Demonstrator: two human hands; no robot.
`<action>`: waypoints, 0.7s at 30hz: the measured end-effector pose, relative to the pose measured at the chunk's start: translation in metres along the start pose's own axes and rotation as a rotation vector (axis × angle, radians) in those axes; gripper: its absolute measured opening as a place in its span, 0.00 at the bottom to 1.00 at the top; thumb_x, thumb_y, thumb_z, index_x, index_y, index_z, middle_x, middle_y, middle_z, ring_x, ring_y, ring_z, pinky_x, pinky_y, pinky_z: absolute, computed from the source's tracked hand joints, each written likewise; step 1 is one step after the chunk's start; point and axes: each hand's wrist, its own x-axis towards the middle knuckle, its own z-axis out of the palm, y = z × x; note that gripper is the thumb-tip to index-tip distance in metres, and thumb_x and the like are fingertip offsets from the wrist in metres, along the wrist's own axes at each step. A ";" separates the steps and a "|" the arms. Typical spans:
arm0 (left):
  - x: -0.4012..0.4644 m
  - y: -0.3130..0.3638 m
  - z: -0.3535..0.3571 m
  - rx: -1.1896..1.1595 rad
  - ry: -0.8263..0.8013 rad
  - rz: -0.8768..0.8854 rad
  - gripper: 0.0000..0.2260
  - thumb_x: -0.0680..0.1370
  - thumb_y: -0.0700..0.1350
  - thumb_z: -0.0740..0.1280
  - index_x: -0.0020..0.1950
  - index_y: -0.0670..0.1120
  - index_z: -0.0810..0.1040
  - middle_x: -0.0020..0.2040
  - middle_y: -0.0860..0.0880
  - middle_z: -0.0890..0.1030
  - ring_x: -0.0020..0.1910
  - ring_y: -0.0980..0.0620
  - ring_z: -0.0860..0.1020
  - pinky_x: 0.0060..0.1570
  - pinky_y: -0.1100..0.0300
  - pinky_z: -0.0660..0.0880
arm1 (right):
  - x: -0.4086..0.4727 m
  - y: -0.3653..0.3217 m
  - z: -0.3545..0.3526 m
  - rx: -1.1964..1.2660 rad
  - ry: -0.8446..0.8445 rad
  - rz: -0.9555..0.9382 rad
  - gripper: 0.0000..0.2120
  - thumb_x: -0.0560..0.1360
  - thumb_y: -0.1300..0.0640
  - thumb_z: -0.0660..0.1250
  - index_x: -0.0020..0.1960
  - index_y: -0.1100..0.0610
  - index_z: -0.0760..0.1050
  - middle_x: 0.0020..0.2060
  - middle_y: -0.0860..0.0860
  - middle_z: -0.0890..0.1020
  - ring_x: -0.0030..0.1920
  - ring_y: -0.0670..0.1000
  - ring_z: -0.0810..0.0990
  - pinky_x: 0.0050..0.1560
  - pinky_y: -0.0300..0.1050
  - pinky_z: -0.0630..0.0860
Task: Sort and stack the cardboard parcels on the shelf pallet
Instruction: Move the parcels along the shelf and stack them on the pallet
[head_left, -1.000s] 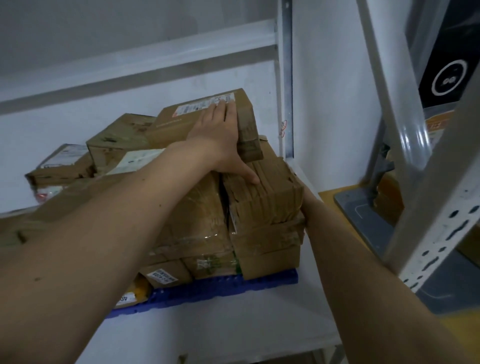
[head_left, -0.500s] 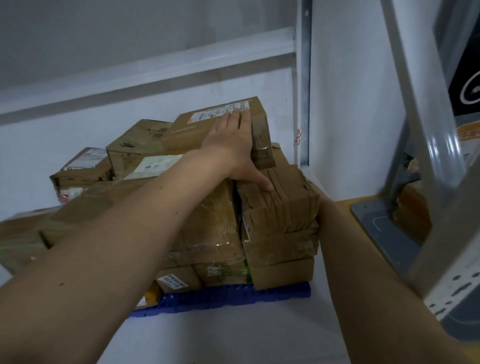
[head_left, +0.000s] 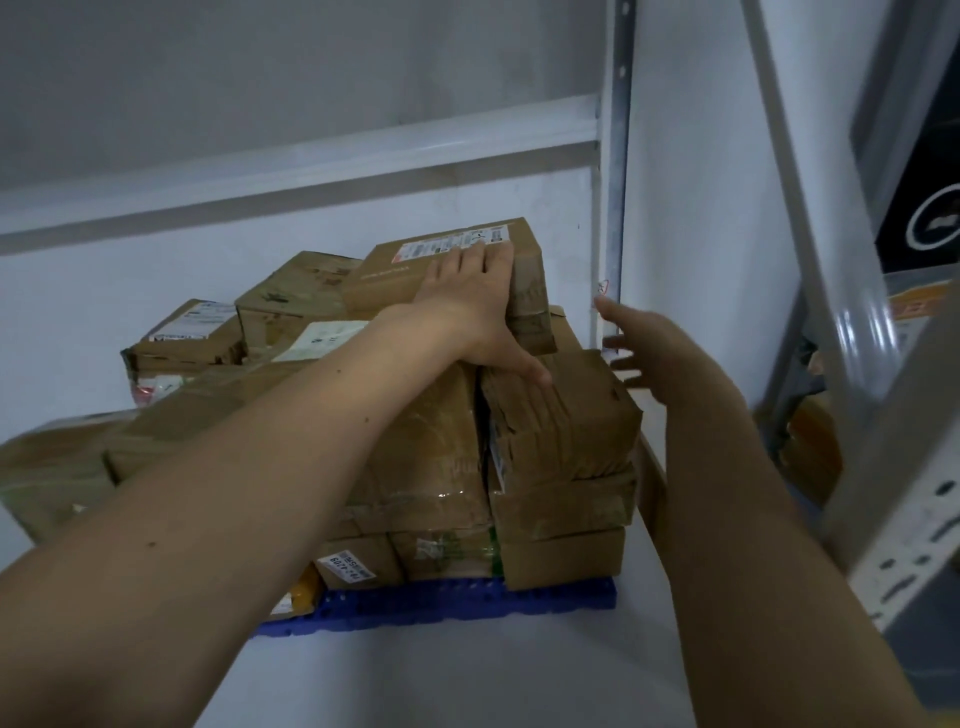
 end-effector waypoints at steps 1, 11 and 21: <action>-0.002 -0.002 -0.003 -0.031 -0.005 -0.018 0.63 0.56 0.74 0.70 0.78 0.49 0.40 0.79 0.46 0.45 0.77 0.42 0.45 0.74 0.44 0.47 | -0.002 -0.011 0.000 -0.078 0.036 -0.067 0.32 0.75 0.37 0.61 0.72 0.55 0.65 0.67 0.56 0.72 0.64 0.60 0.72 0.65 0.57 0.68; -0.057 -0.066 -0.033 -0.194 0.109 -0.161 0.32 0.72 0.61 0.70 0.73 0.53 0.66 0.70 0.50 0.71 0.67 0.46 0.70 0.54 0.56 0.65 | -0.034 -0.066 0.044 -0.645 0.107 -0.594 0.24 0.77 0.47 0.63 0.69 0.57 0.67 0.65 0.57 0.73 0.57 0.50 0.70 0.51 0.41 0.69; -0.145 -0.163 -0.033 -0.327 0.219 -0.341 0.24 0.74 0.56 0.70 0.68 0.53 0.73 0.70 0.49 0.71 0.66 0.47 0.70 0.56 0.55 0.68 | -0.097 -0.102 0.137 -0.824 0.147 -0.834 0.28 0.75 0.45 0.66 0.72 0.54 0.66 0.69 0.55 0.69 0.69 0.57 0.66 0.66 0.52 0.65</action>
